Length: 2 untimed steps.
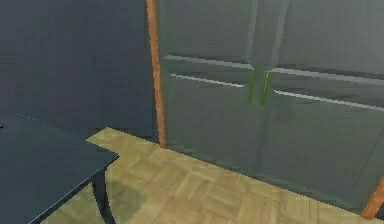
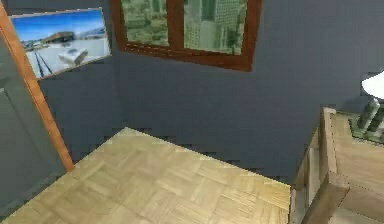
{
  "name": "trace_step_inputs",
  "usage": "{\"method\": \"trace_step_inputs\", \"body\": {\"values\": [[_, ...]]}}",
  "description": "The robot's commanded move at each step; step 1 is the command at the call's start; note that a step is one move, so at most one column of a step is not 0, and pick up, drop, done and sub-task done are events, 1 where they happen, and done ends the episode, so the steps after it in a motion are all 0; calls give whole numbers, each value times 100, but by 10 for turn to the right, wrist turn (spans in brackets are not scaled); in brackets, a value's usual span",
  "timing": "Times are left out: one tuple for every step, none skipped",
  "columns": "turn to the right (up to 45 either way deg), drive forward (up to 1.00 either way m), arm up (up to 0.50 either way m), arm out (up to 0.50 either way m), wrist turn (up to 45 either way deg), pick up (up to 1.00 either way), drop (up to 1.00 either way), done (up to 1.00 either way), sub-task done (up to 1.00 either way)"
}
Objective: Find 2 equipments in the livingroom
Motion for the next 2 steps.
{"method": "trace_step_inputs", "body": {"values": [[0,100,0,0,0,0,0,0,0],[0,25,0,0,0,0,0,0,0]]}}
